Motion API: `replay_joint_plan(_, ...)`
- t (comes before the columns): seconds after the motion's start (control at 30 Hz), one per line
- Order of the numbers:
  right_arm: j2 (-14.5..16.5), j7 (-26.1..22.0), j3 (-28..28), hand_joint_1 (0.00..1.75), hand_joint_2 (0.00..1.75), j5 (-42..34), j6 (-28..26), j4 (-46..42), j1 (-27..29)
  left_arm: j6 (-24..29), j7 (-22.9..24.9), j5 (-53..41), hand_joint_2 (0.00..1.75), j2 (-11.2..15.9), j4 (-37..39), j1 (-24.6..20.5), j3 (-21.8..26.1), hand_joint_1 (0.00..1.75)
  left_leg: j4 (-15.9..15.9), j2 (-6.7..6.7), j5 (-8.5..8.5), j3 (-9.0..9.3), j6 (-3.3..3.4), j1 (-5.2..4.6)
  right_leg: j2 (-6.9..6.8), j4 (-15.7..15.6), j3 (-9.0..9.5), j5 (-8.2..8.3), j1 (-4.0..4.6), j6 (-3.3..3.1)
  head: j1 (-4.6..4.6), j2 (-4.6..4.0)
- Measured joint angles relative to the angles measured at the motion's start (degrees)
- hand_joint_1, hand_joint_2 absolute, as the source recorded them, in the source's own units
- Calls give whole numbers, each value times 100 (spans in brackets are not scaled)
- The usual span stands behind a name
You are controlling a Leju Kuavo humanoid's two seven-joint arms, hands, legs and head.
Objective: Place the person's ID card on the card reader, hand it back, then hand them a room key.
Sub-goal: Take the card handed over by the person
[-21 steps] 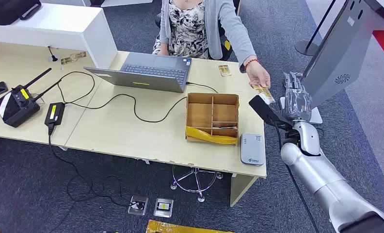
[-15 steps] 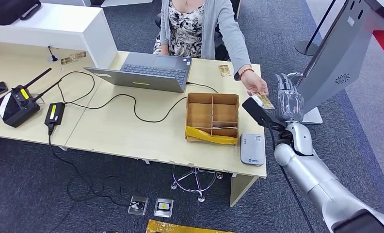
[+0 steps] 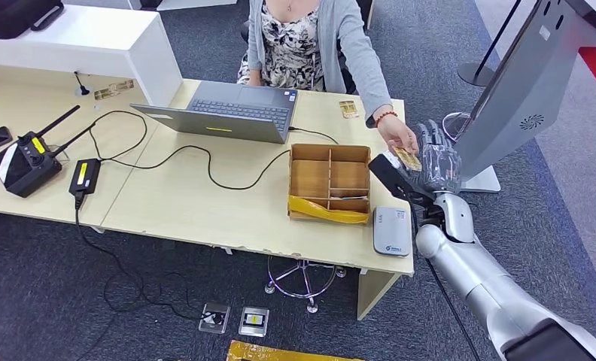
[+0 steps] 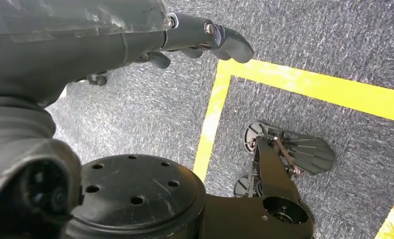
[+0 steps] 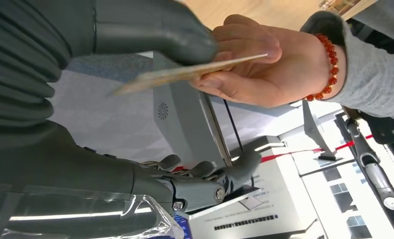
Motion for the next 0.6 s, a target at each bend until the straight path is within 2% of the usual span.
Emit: replay_joint_plan(0.6,139,-379,0,175,175,-258,-45,362,-120,283,27,-103,0,-85,9,4,-15,0,0,1,0,1,0,-1,1,-1,0,0,-1,0,0,0)
